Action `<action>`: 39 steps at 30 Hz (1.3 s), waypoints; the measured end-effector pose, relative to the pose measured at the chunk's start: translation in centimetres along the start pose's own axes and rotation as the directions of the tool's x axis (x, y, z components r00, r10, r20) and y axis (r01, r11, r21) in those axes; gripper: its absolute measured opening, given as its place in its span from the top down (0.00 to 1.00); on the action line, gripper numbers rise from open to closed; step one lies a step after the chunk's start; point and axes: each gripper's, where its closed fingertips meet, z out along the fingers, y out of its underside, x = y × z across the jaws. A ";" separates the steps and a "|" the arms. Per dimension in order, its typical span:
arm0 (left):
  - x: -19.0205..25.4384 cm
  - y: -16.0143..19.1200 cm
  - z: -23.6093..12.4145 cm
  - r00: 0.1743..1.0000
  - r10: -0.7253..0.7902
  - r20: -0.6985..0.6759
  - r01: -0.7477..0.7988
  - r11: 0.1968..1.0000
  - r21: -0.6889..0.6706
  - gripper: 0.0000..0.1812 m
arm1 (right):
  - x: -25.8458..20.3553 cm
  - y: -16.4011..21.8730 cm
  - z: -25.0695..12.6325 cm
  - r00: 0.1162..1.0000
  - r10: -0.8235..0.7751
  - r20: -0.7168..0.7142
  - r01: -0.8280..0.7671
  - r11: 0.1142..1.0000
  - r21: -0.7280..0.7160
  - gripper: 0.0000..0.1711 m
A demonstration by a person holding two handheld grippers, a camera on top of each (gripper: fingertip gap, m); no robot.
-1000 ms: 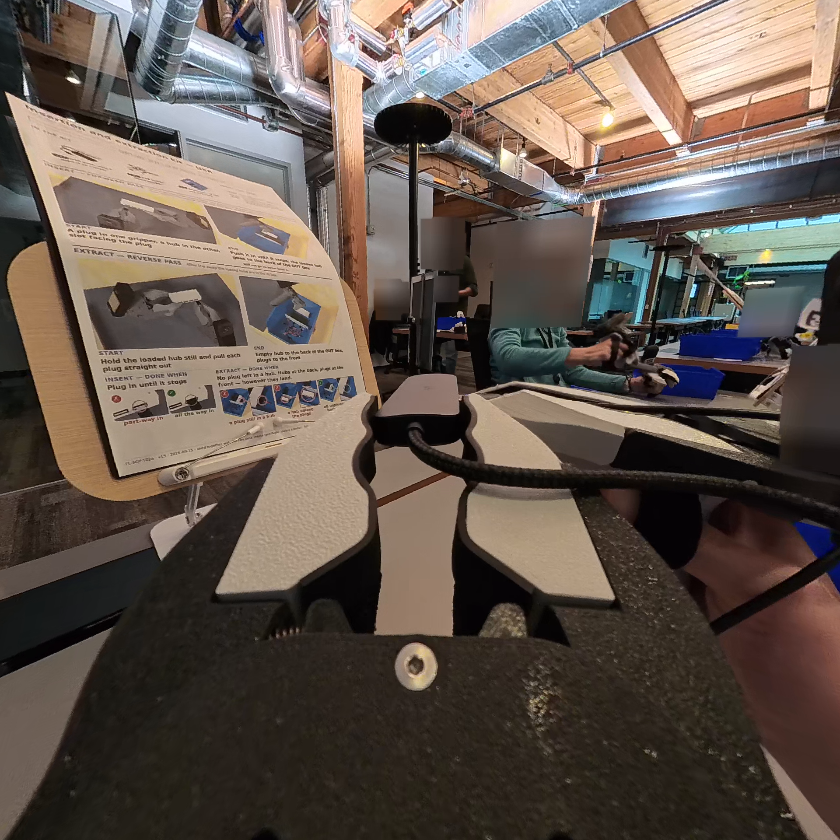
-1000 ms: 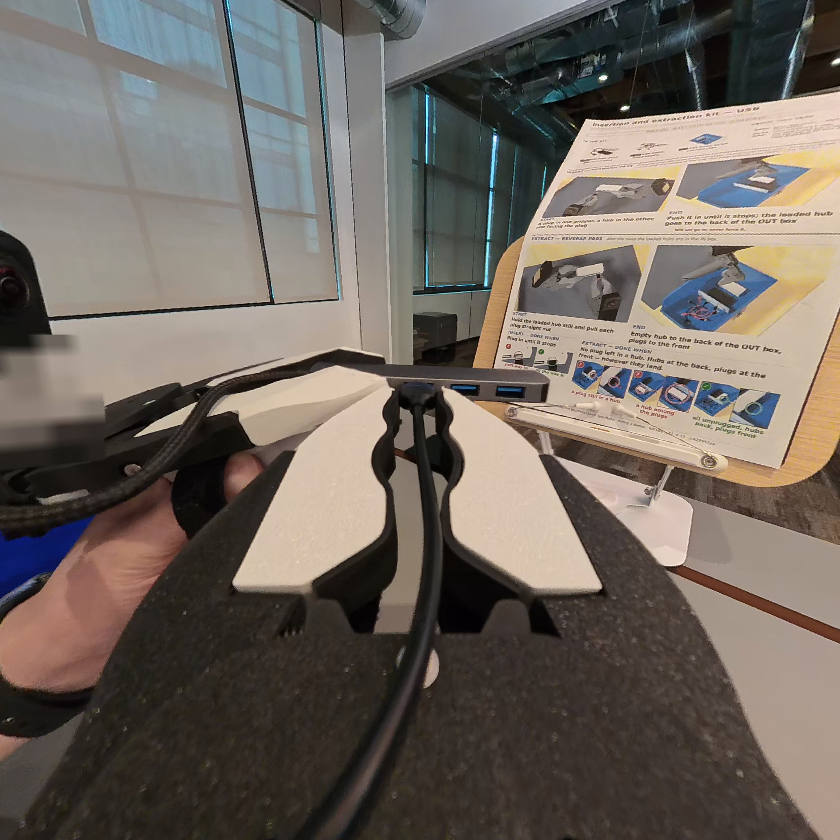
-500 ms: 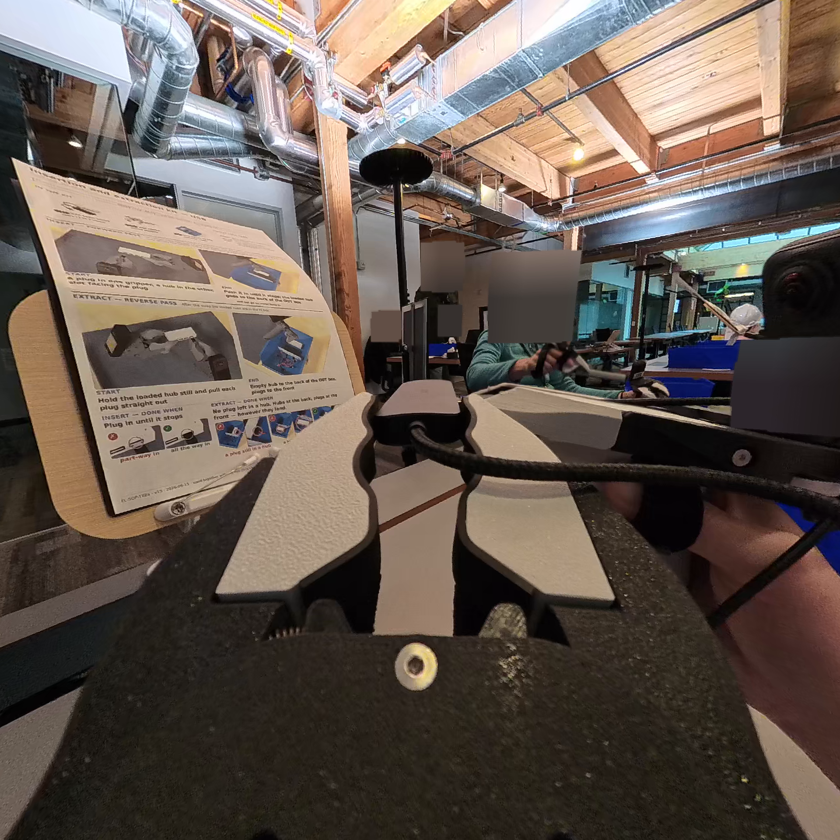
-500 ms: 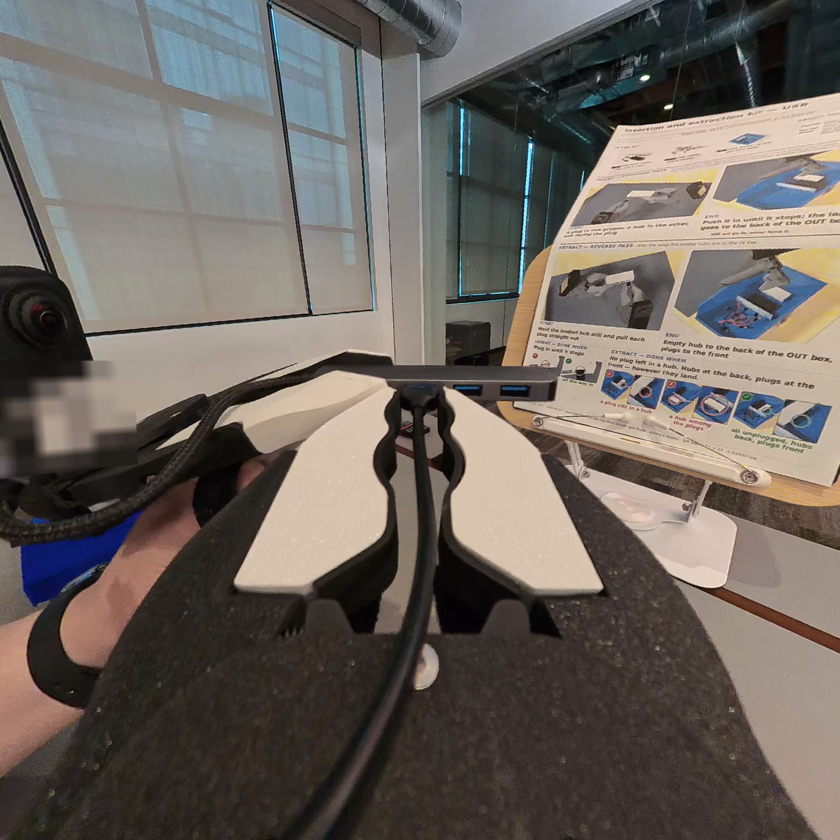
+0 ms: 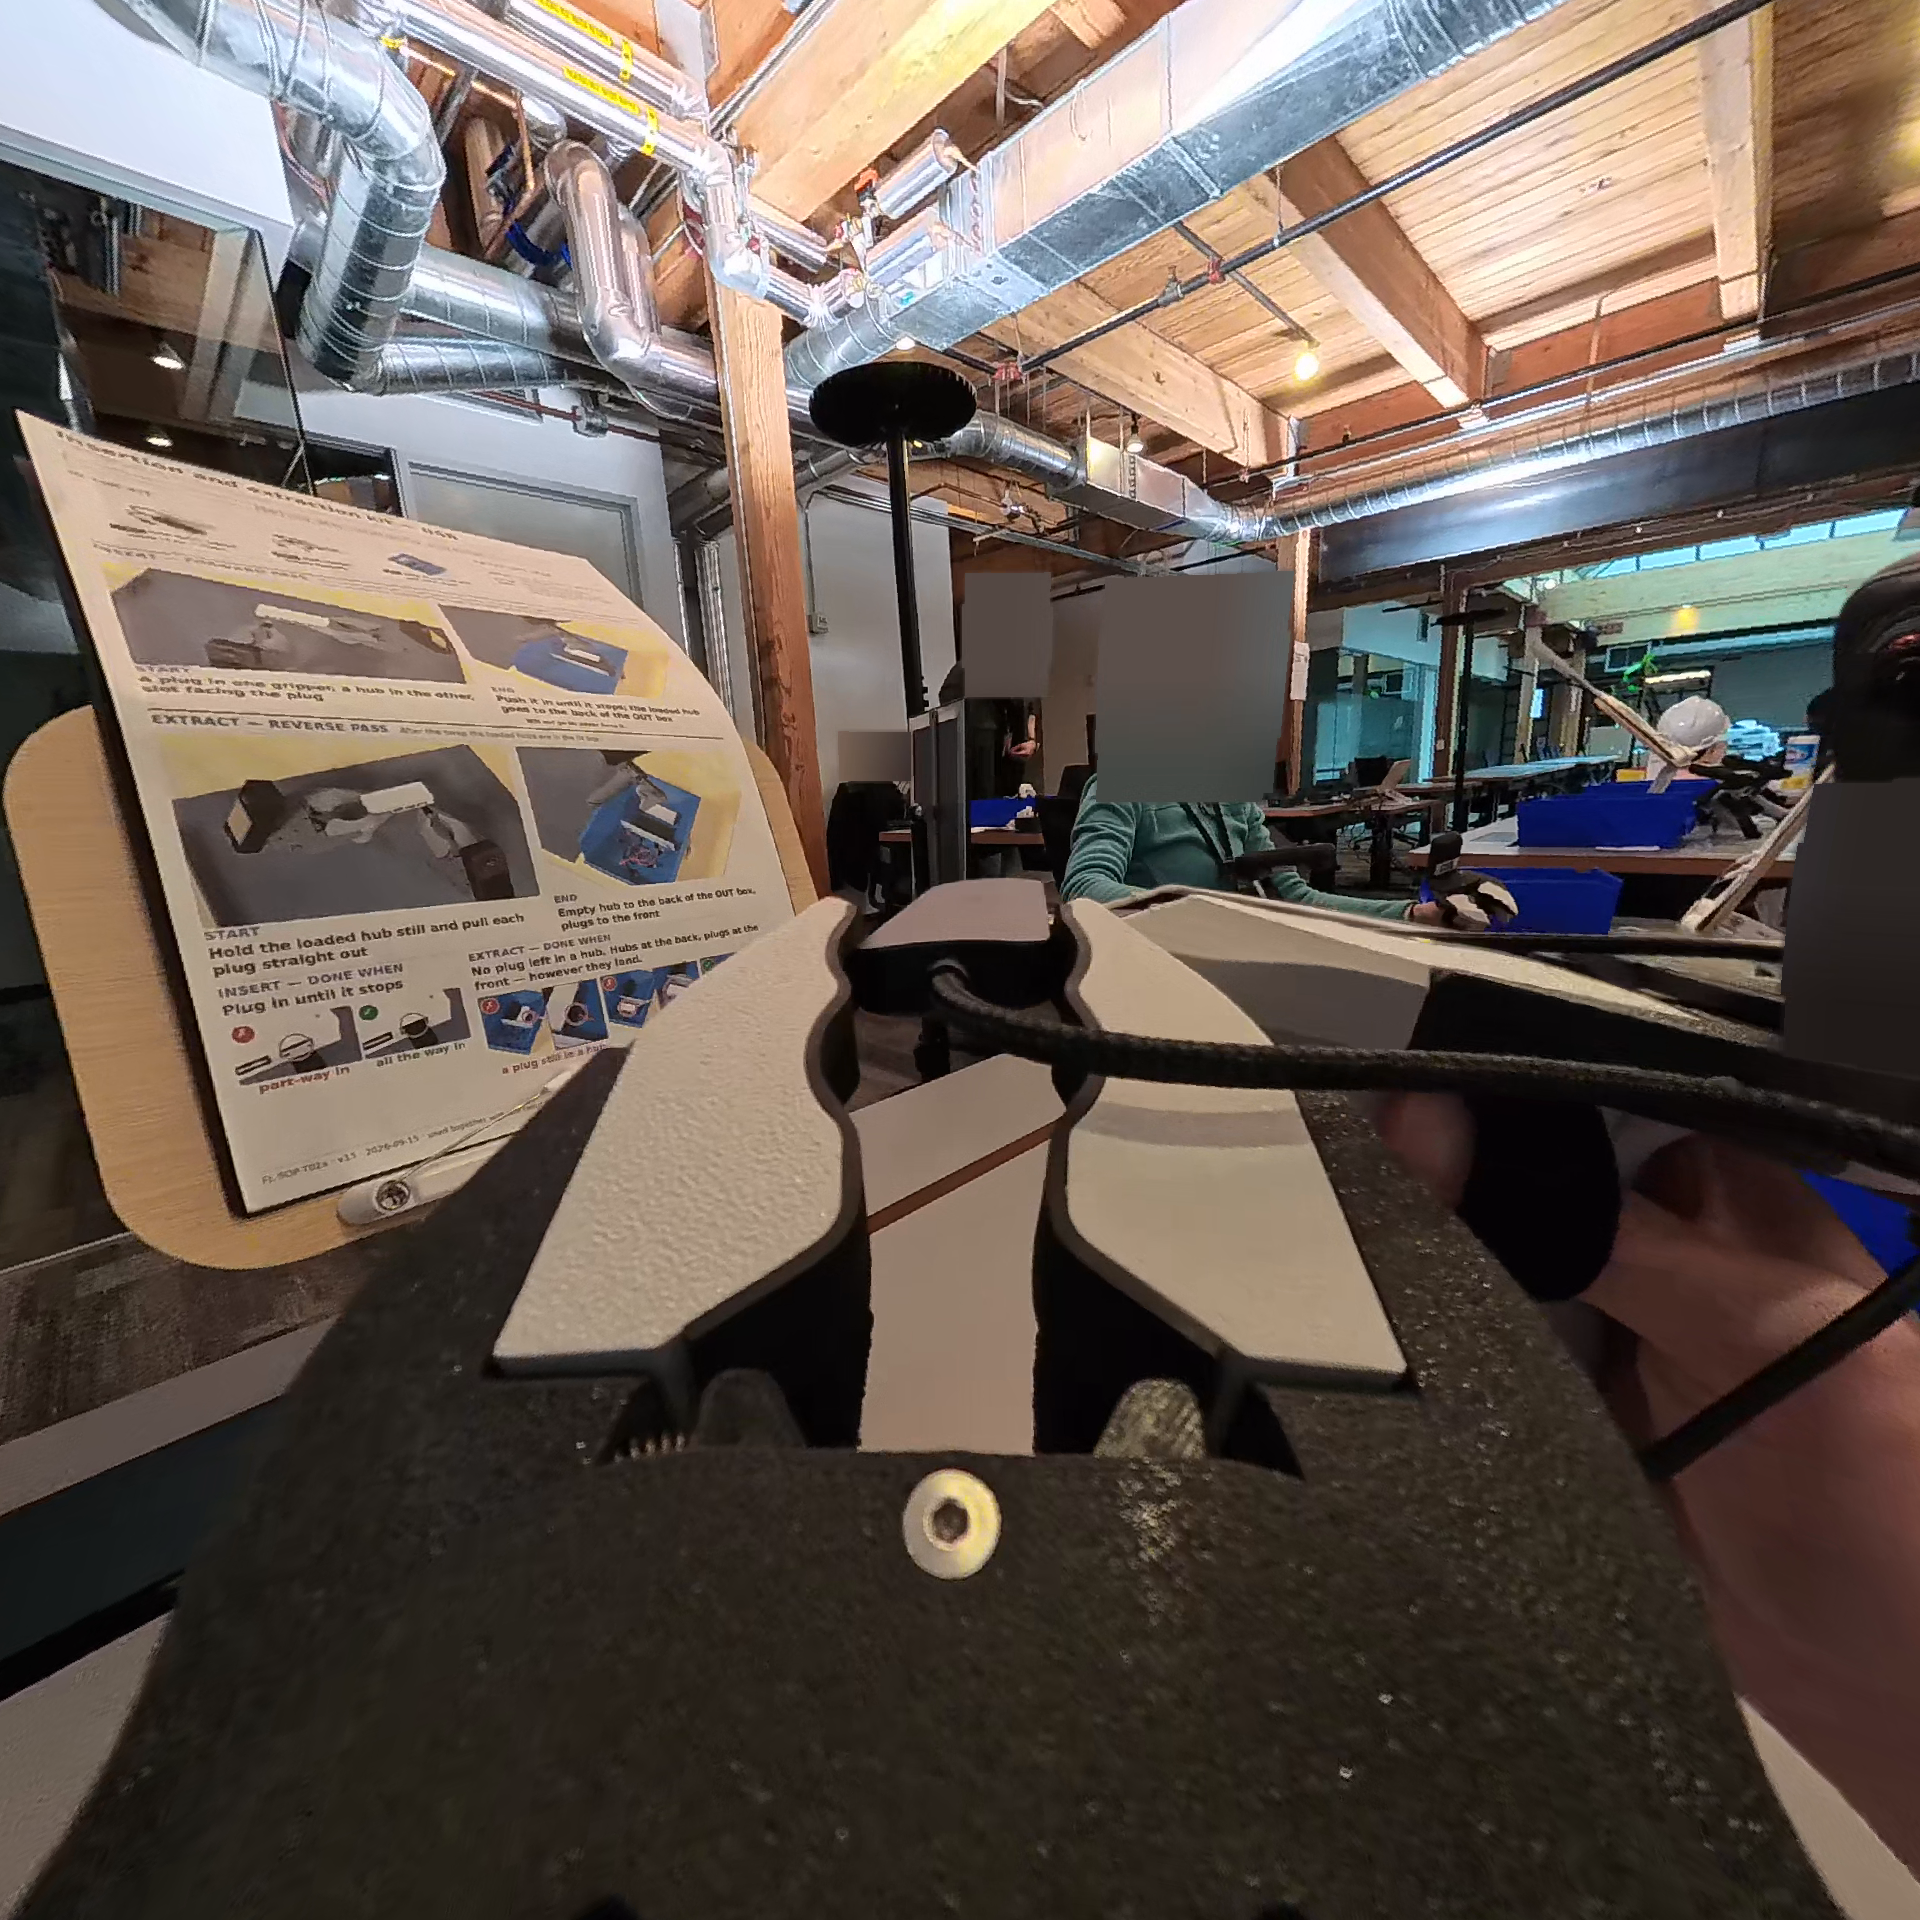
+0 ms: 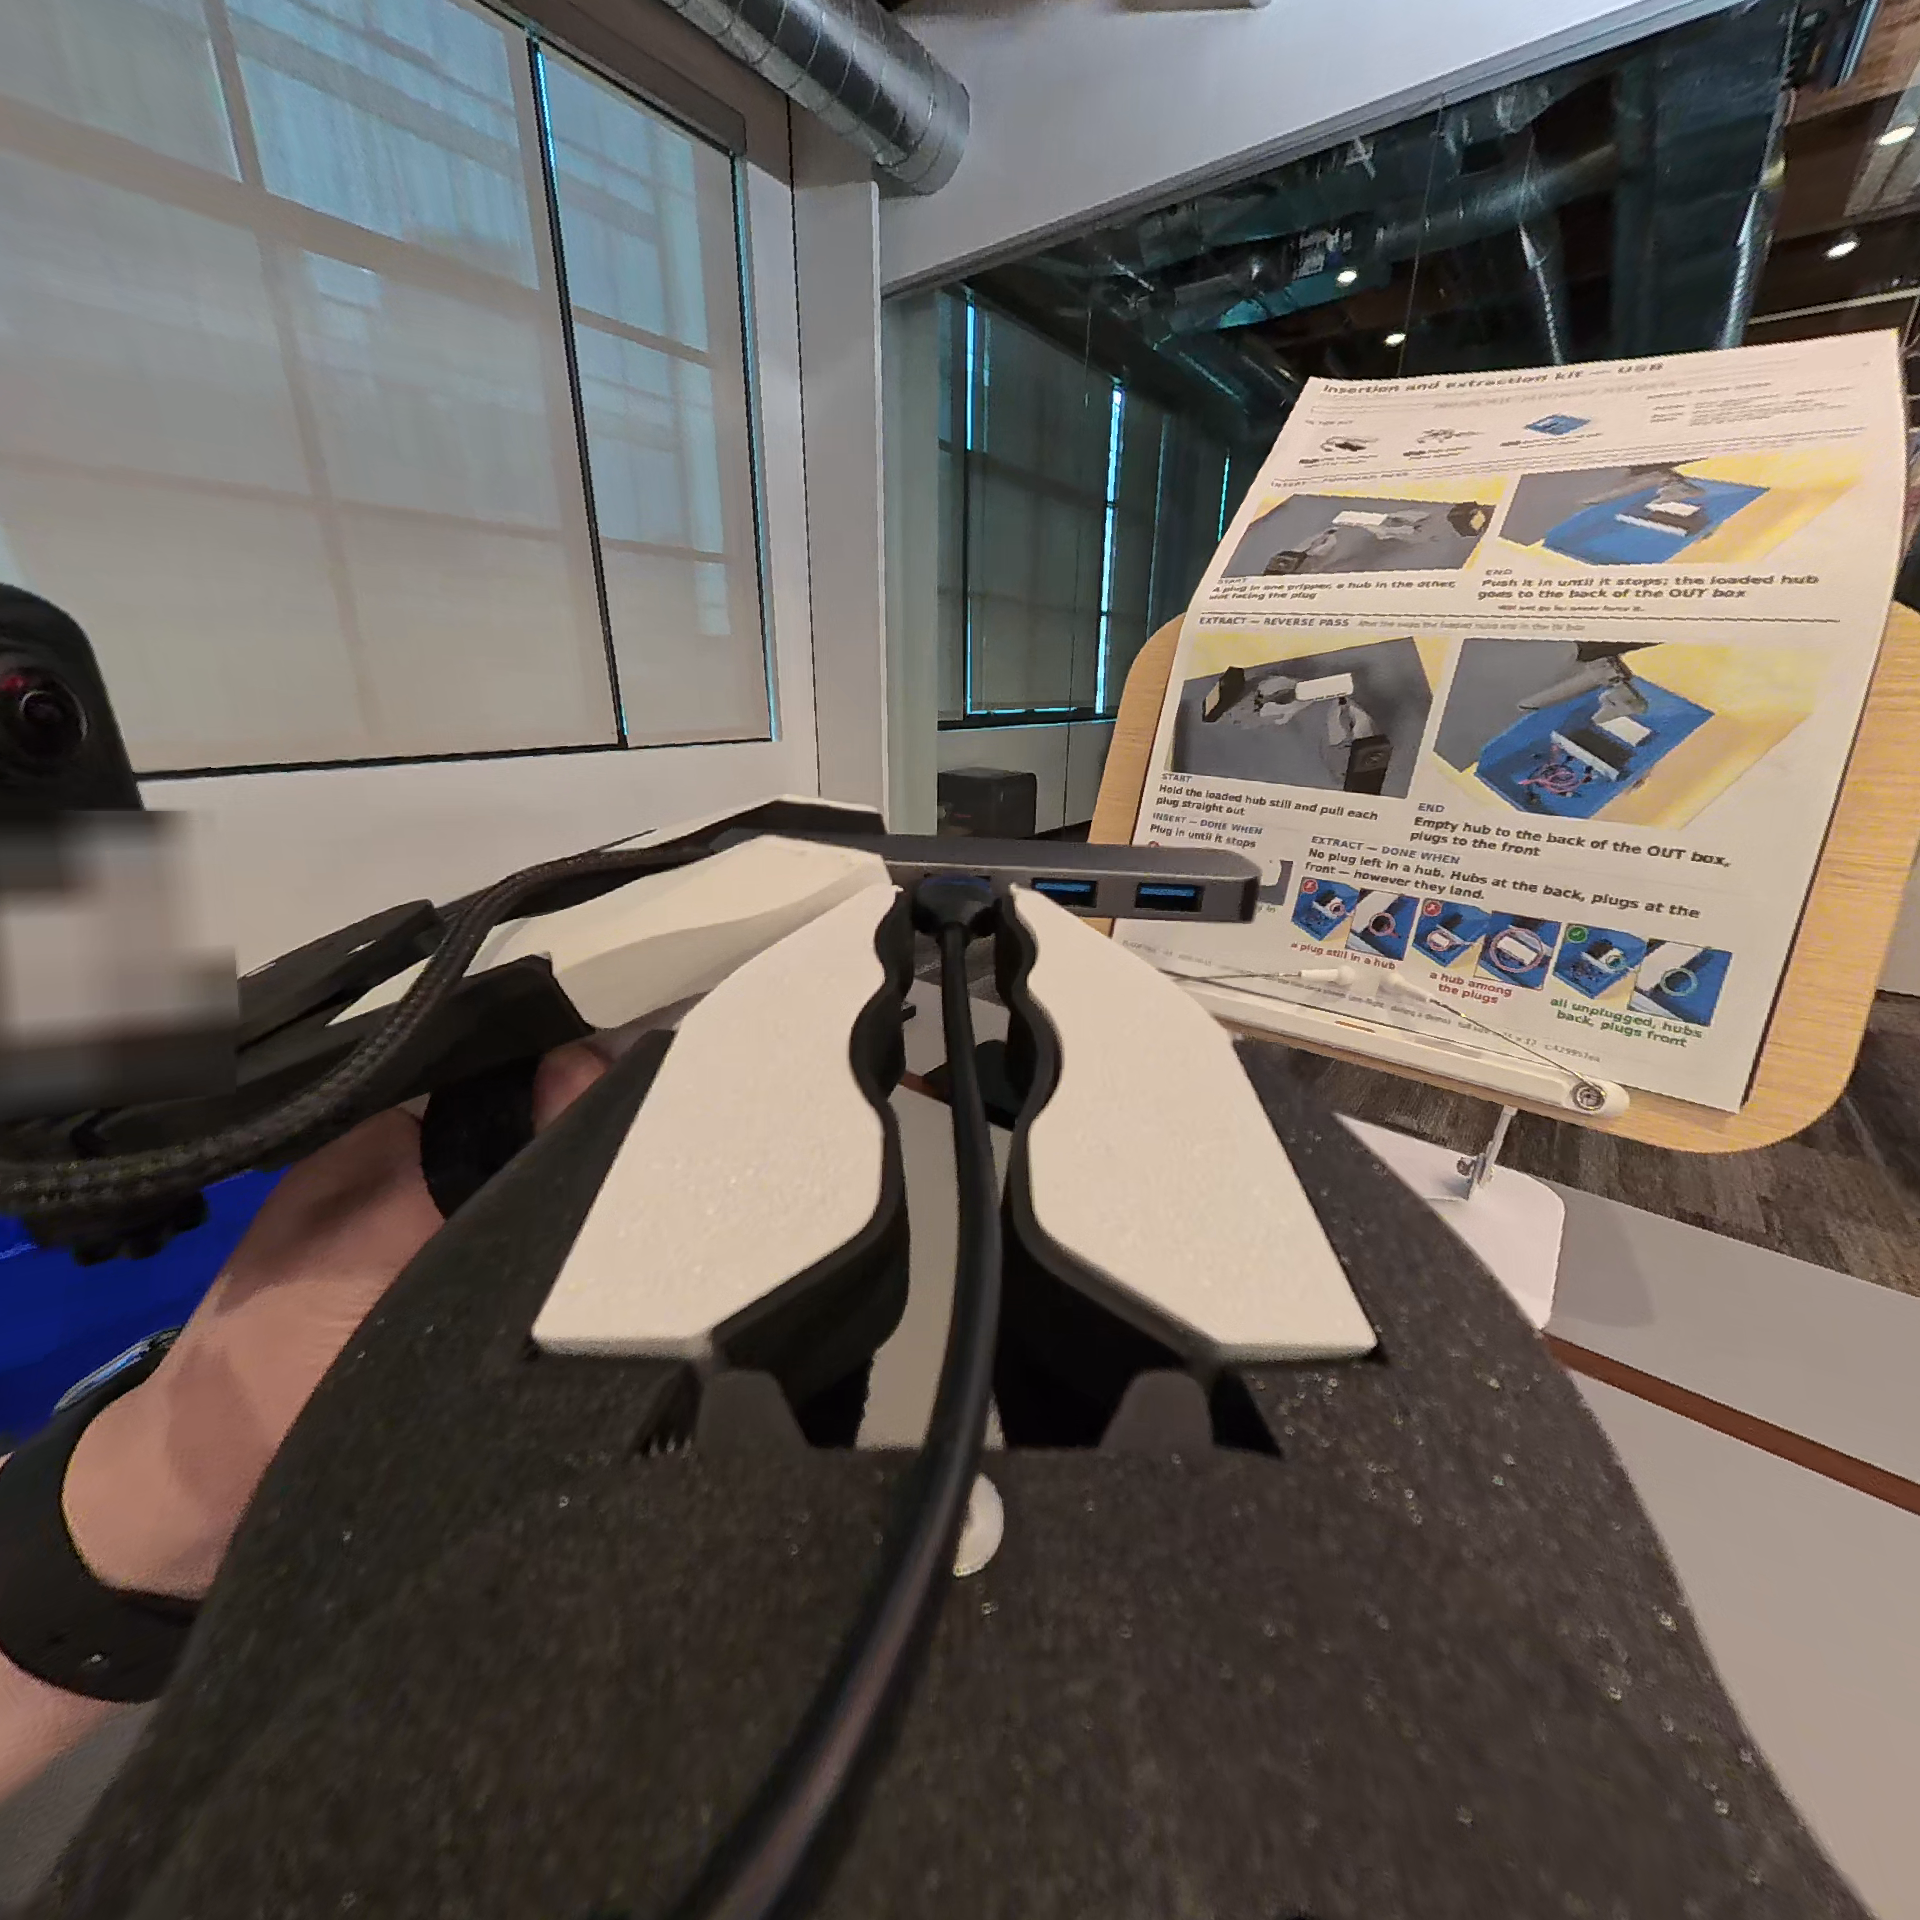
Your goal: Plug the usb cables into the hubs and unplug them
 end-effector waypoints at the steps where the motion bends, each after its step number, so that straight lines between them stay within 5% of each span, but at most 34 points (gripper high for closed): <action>1: 0.1 -0.1 0.0 1.000 -0.002 -0.004 0.002 1.000 0.000 0.81 | 0.0 -0.1 -0.1 1.000 -0.003 -0.003 0.003 1.000 0.003 0.91; 39: 0.9 -0.7 0.1 0.999 -0.013 -0.041 0.016 0.997 0.072 0.81 | 0.1 -1.0 -0.6 0.998 -0.056 -0.019 0.056 0.998 0.038 0.91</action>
